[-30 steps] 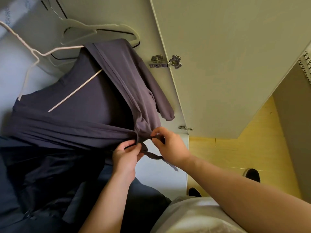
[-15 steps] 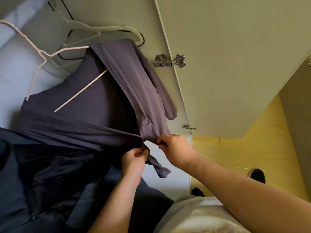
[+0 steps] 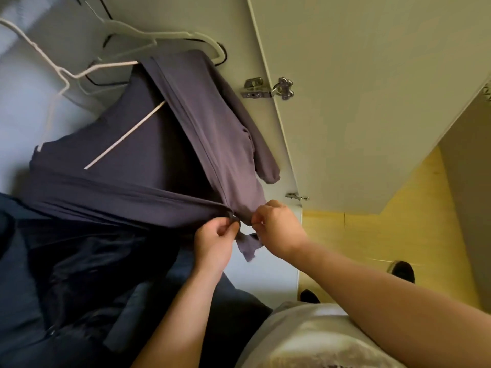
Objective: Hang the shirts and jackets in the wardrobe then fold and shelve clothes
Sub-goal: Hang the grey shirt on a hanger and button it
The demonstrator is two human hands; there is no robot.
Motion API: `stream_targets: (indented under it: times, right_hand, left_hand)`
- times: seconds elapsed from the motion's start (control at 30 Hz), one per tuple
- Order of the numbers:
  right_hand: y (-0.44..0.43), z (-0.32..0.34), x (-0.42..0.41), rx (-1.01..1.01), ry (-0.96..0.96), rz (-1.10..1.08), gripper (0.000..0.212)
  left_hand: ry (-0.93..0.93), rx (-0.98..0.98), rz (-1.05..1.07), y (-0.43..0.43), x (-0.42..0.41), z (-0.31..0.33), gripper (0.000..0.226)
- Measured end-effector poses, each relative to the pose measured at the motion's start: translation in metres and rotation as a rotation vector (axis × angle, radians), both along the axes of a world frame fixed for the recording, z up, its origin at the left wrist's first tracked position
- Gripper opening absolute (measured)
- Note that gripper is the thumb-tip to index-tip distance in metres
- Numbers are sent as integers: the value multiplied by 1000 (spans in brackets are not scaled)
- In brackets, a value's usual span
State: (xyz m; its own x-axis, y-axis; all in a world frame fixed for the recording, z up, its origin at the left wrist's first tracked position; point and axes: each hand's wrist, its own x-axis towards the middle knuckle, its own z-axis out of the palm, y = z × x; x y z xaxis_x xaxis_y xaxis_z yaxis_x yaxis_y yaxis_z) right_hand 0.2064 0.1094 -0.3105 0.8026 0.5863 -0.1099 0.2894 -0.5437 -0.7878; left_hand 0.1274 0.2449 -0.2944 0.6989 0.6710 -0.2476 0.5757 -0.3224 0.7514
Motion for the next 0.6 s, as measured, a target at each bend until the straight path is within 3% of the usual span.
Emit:
stream_targets:
  times: [0.17, 0.37, 0.6]
  right_hand:
    - [-2, 1, 1, 64, 243, -121, 6]
    - [1, 1, -1, 186, 547, -291, 19]
    - [9, 4, -4, 304, 623, -309, 19]
  left_hand:
    - [-70, -63, -11, -10, 5, 4, 24]
    - [-72, -142, -12, -11, 7, 12, 35]
    - [-69, -109, -38, -4, 4, 12, 41]
